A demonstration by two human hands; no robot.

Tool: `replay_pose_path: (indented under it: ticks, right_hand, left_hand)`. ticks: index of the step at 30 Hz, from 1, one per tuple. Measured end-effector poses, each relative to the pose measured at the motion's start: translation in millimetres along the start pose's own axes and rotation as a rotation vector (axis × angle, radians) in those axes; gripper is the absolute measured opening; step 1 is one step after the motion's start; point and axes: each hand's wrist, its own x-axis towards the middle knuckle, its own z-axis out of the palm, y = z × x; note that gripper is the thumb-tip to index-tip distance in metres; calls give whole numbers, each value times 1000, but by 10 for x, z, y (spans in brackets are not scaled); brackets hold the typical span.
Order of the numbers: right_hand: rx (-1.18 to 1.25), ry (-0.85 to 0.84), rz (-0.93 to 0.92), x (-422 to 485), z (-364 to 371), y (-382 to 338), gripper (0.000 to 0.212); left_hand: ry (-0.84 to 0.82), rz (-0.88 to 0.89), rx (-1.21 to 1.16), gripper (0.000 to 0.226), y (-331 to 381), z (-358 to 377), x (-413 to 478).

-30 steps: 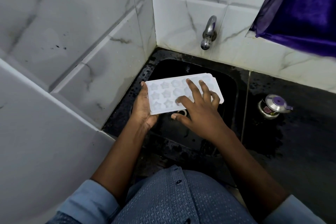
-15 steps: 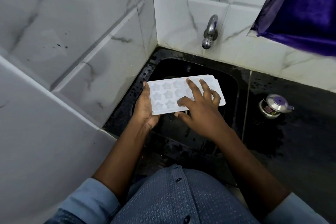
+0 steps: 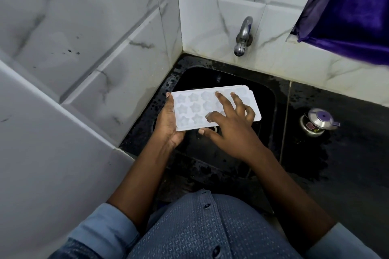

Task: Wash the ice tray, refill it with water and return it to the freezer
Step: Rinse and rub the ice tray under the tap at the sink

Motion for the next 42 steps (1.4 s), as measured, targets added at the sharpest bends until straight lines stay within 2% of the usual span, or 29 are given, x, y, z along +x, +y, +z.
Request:
replay_pose_path:
  ticks: [8, 26, 42]
  right_hand:
    - [-4, 2, 29, -28, -22, -56, 60]
    - [-36, 5, 26, -69, -40, -78, 57]
    - [-39, 8, 19, -87, -48, -69, 57]
  left_hand:
    - [-3, 14, 6, 80, 14, -1, -42]
    - [21, 20, -8, 74, -16, -33, -115]
    - [14, 20, -6, 79, -44, -46, -84]
